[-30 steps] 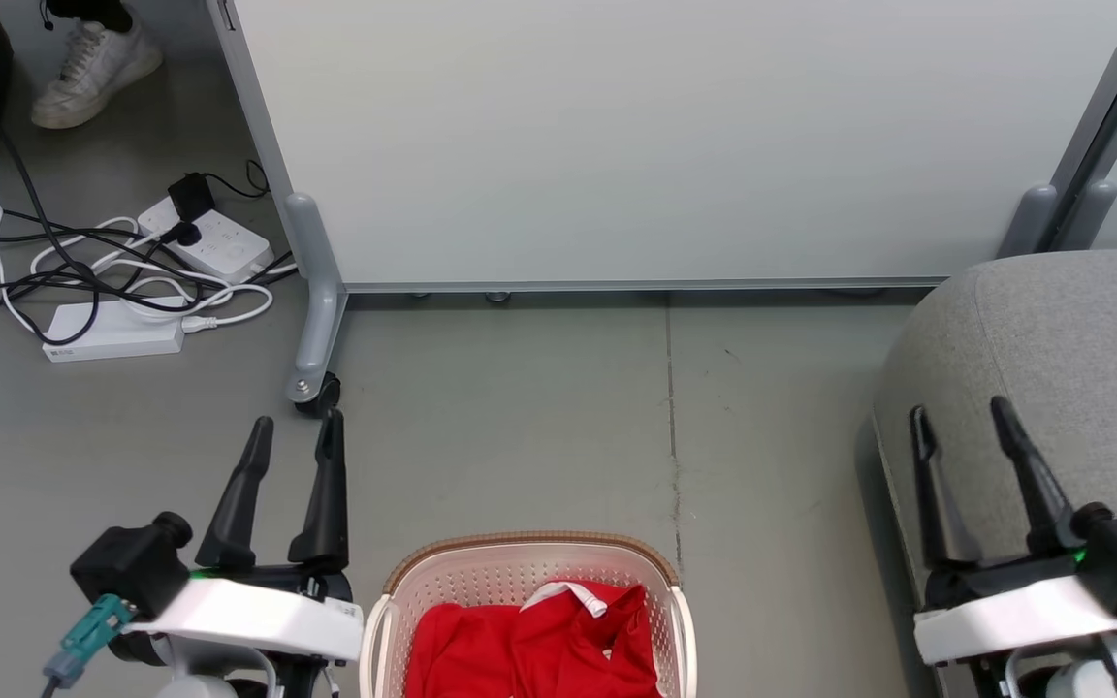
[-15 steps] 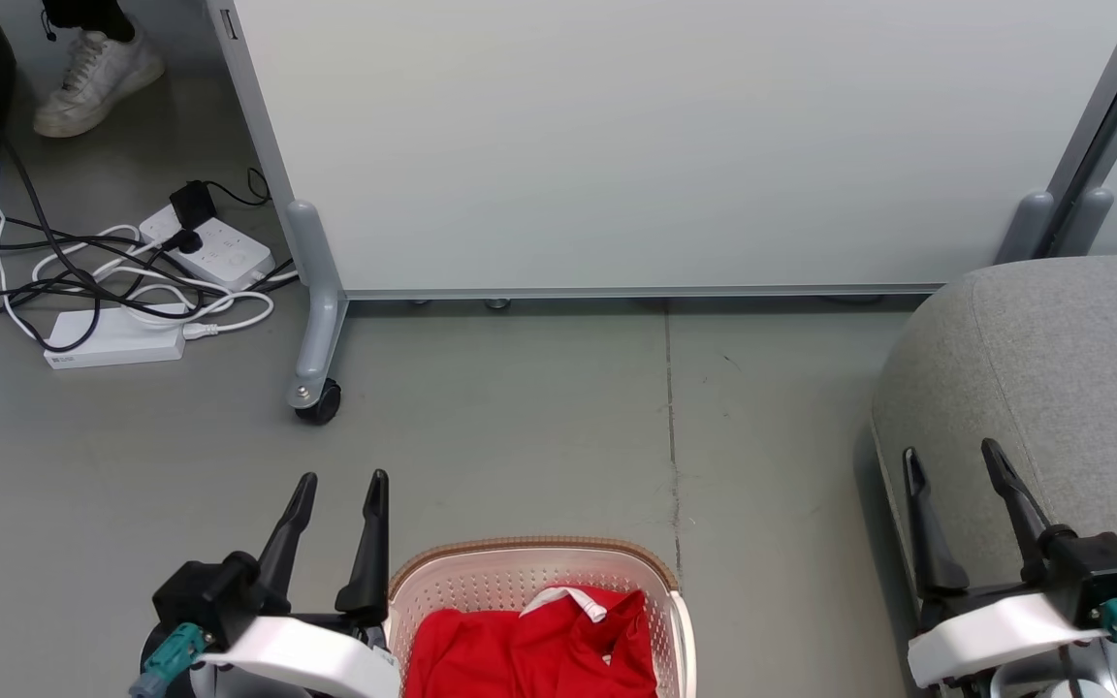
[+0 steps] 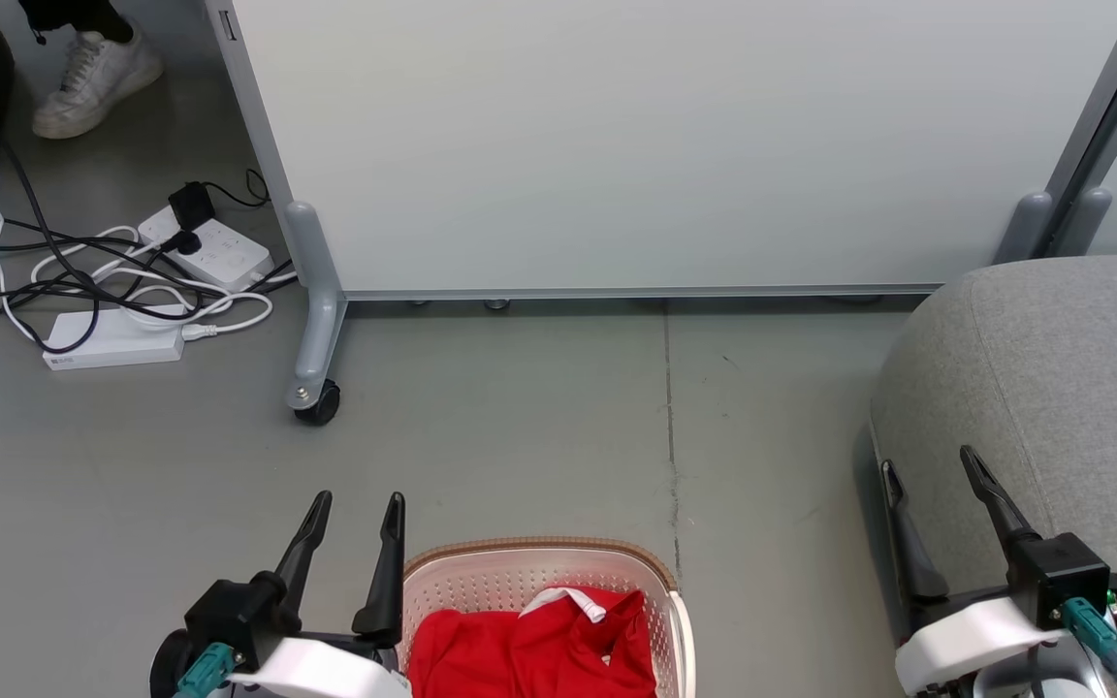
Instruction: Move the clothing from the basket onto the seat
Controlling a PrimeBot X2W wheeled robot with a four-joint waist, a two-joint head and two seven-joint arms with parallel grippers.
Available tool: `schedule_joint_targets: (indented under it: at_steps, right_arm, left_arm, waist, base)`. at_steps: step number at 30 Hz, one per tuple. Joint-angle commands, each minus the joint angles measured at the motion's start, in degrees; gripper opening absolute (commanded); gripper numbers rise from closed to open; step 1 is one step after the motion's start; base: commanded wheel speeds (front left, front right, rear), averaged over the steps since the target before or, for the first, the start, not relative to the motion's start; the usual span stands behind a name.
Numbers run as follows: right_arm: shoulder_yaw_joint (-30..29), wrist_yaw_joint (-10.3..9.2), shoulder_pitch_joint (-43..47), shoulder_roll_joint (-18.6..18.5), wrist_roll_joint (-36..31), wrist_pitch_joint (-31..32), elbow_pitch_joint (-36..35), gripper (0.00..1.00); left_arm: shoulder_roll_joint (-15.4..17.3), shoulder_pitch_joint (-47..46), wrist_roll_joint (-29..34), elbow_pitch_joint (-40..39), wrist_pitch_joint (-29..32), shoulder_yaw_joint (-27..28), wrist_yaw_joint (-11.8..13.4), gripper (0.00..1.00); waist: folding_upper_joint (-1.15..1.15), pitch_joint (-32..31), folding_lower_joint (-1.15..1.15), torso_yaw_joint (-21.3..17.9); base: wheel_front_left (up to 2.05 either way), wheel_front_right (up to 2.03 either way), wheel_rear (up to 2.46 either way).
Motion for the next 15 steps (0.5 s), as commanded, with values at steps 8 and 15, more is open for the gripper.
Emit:
schedule_joint_targets:
  at_steps: [8,15]
  right_arm:
    - [-0.6,0.10,-1.3,0.2,-3.8,-0.4,0.8,1.00]
    - [-0.7,0.10,-1.5,0.2,-2.8,-0.4,0.7,1.00]
  left_arm:
    - [0.3,-0.1,3.0,0.3,-1.5,-0.9,0.5,1.00]
    - [0.3,-0.5,3.1,0.6,-1.4,-0.9,0.3,1.00]
  waist:
    - [0.00,0.1,0.00,0.1]
    - [0.00,0.2,0.00,-0.1]
  base:
    - [0.00,0.00,0.00]
    - [0.00,0.00,0.00]
